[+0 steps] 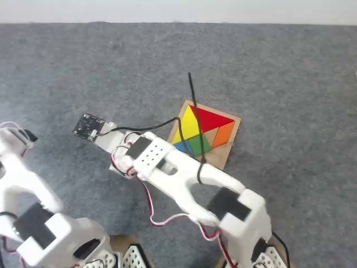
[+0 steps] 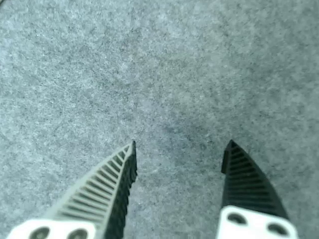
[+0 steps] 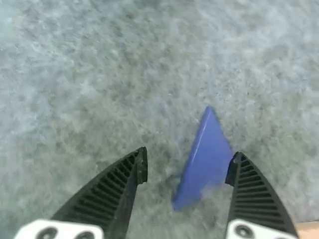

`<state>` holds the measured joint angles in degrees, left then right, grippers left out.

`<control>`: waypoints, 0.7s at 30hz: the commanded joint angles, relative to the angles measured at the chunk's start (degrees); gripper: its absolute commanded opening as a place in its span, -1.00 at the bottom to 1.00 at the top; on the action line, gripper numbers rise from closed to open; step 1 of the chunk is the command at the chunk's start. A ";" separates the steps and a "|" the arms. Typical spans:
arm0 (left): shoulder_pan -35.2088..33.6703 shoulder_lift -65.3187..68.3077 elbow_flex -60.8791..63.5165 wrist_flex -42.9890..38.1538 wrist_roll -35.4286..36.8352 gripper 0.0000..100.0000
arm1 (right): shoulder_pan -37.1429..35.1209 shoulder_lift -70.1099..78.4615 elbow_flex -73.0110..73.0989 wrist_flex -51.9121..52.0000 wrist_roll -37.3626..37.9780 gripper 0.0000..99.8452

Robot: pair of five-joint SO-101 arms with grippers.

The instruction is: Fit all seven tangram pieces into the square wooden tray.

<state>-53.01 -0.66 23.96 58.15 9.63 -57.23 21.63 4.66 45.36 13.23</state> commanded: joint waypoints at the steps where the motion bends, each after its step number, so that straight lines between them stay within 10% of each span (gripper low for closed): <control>1: 0.70 -2.37 1.10 -1.23 -0.79 -0.45 | 1.54 1.98 -5.36 -0.84 0.62 -0.46; 21: 2.20 -7.12 5.05 -3.25 -0.79 -0.45 | 5.41 7.96 -7.38 0.04 -0.97 -0.46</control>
<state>-51.08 -4.53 29.14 55.60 9.63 -50.99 29.89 -0.09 45.36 12.53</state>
